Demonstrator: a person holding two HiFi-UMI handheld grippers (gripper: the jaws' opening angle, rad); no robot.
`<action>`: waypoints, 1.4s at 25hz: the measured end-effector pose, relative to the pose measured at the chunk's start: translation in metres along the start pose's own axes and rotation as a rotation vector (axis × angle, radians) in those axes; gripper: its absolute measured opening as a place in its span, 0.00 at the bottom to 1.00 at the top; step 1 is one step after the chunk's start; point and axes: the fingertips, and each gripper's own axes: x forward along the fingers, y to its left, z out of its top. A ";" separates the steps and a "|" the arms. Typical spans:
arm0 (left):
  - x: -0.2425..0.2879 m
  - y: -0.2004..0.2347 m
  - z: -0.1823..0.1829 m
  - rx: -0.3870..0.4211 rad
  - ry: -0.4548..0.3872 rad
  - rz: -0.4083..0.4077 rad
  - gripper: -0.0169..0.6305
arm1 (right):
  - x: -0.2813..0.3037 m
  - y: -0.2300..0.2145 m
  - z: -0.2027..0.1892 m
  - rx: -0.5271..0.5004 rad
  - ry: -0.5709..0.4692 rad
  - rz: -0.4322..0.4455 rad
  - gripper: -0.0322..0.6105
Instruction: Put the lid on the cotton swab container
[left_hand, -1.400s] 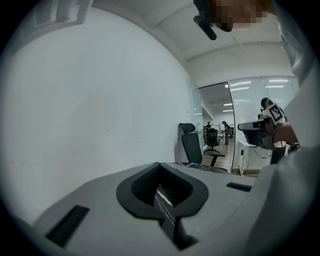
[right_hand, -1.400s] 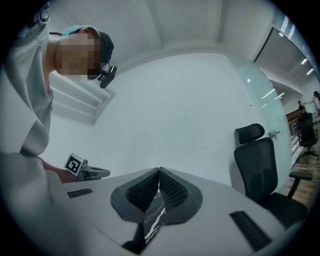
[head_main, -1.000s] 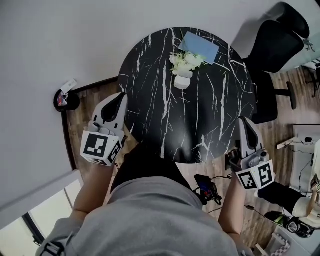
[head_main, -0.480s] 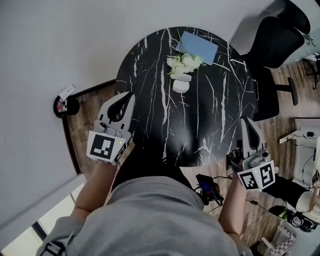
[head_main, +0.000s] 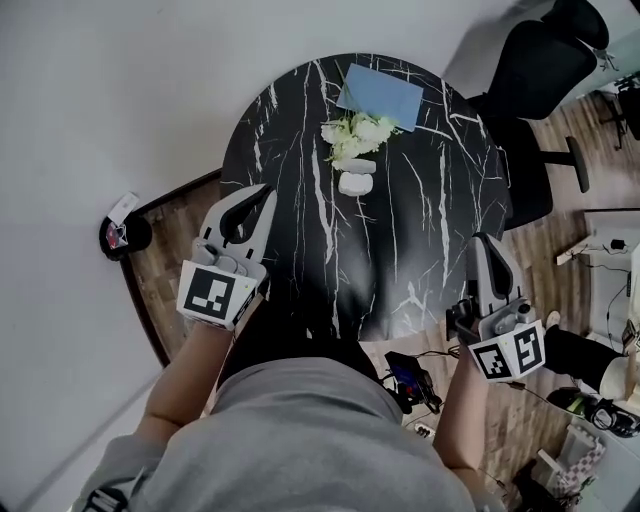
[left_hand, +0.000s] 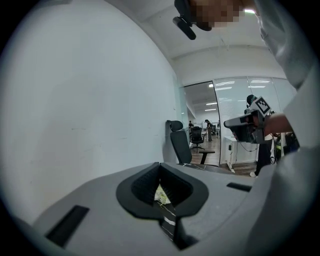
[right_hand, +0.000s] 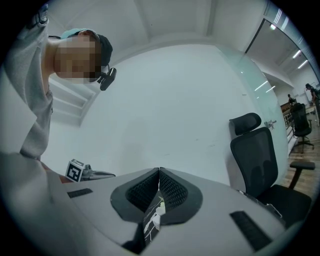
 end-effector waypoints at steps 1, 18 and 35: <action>0.003 0.001 -0.003 0.006 0.012 -0.014 0.04 | 0.003 0.001 -0.001 0.001 0.002 -0.001 0.09; 0.041 0.013 -0.027 0.016 0.048 -0.126 0.04 | 0.040 -0.005 -0.041 0.048 0.072 -0.016 0.09; 0.106 -0.043 -0.129 0.040 0.247 -0.426 0.22 | 0.049 -0.018 -0.094 0.087 0.154 -0.029 0.09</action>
